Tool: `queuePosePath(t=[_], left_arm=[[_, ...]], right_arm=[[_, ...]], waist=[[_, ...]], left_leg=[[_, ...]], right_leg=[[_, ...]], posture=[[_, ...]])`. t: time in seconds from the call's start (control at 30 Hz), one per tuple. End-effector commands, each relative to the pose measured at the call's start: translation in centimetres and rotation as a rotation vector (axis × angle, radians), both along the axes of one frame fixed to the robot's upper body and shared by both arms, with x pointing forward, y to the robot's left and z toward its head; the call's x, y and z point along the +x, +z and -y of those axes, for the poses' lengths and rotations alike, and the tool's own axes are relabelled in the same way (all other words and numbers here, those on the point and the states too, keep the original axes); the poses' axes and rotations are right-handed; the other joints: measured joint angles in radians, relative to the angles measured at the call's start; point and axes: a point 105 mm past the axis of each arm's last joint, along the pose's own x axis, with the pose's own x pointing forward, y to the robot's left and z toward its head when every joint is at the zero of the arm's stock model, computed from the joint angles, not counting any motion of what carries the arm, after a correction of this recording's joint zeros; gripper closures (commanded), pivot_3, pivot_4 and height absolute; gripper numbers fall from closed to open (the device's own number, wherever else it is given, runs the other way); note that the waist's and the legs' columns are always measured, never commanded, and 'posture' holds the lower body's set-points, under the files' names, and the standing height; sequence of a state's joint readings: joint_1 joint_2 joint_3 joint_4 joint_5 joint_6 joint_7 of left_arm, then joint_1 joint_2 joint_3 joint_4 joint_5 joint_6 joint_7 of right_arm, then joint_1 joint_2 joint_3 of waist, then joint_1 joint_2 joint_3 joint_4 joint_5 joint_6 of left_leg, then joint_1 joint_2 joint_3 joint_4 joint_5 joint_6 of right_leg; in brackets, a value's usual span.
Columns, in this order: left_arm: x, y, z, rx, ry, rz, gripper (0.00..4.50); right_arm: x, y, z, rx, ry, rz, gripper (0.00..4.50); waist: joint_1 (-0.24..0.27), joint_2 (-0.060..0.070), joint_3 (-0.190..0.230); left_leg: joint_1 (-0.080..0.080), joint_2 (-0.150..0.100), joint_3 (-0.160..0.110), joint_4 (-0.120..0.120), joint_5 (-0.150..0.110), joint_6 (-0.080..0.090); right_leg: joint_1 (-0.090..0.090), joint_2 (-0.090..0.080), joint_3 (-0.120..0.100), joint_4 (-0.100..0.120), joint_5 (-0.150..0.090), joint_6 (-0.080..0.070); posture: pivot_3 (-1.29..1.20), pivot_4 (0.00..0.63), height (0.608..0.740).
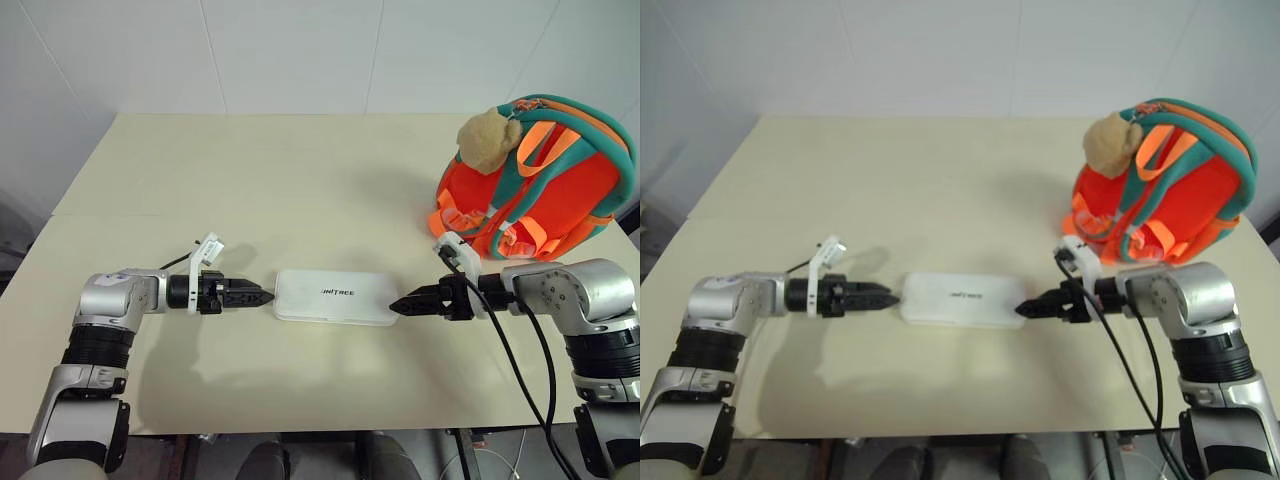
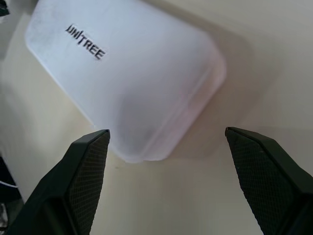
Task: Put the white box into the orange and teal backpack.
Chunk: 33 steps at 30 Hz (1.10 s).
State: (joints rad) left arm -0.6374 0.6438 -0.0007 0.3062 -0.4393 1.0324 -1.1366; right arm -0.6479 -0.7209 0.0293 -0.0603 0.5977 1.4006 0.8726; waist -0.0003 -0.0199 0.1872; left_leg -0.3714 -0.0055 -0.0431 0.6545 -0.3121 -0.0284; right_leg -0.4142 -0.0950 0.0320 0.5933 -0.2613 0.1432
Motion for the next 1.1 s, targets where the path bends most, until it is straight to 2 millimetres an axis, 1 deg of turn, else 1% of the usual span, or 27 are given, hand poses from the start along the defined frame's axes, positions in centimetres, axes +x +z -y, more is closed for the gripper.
queuePosePath(t=[0.03, 0.17, 0.4, 0.7, 0.87, 0.93, 1.1], left_arm=[[-1.0, -2.1, 1.5, 0.001, -0.024, -0.077, 0.03], [-1.0, -2.8, 1.8, 0.002, -0.013, -0.083, 0.03], [-0.4, -3.6, 2.4, -0.002, 0.006, -0.095, 0.03], [-0.8, -4.2, 4.6, -0.048, -0.054, -0.165, 0.03], [-1.3, -4.1, 5.3, -0.071, -0.089, -0.228, 0.03], [-1.7, -3.7, 5.5, -0.095, -0.113, -0.265, 0.03], [-1.3, -2.3, 6.0, -0.172, -0.105, -0.33, 0.03]], right_arm=[[-0.2, 0.9, -0.7, 0.023, 0.021, 0.037, 0.0], [-0.2, 0.8, -1.1, 0.026, 0.028, 0.04, 0.0], [-0.2, 0.6, -1.8, 0.02, 0.058, 0.051, 0.0], [0.1, 0.7, -2.8, 0.027, 0.098, 0.1, 0.0], [0.2, 0.7, -3.3, 0.035, 0.107, 0.112, 0.0], [0.2, 0.7, -3.5, 0.038, 0.109, 0.113, 0.0], [0.2, 0.6, -3.8, 0.043, 0.111, 0.115, 0.0]], waist=[[0.001, 0.0, 0.0], [0.002, 0.0, 0.0], [0.004, 0.002, -0.001], [0.005, 0.002, -0.001], [0.005, 0.002, -0.002], [0.005, 0.002, -0.002], [0.002, 0.002, -0.002]], left_leg=[[0.0, 0.0, 0.0, 0.0, 0.0, 0.0], [0.0, -0.001, 0.0, 0.0, 0.0, 0.0], [0.001, -0.001, 0.0, 0.001, 0.0, 0.0], [0.002, -0.002, -0.001, 0.004, 0.0, 0.0], [0.002, -0.002, -0.002, 0.004, 0.0, 0.0], [0.001, -0.002, -0.002, 0.004, 0.0, 0.0], [0.0, -0.002, -0.001, 0.004, -0.001, 0.002]], right_leg=[[0.0, 0.0, 0.0, 0.0, 0.0, 0.0], [0.001, -0.001, 0.0, 0.0, 0.0, 0.0], [0.002, -0.001, 0.0, 0.0, 0.0, 0.0], [0.003, -0.001, 0.0, -0.001, 0.0, 0.001], [0.003, -0.002, 0.0, -0.001, 0.0, 0.001], [0.003, -0.001, 0.0, 0.0, 0.0, 0.001], [0.003, -0.001, 0.0, -0.001, 0.0, 0.001]], posture=[[0.0, 0.15, 0.74], [0.0, 0.15, 0.74], [0.0, 0.15, 0.74], [0.0, 0.15, 0.74], [0.0, 0.15, 0.74], [0.0, 0.15, 0.74], [0.0, 0.15, 0.74]])
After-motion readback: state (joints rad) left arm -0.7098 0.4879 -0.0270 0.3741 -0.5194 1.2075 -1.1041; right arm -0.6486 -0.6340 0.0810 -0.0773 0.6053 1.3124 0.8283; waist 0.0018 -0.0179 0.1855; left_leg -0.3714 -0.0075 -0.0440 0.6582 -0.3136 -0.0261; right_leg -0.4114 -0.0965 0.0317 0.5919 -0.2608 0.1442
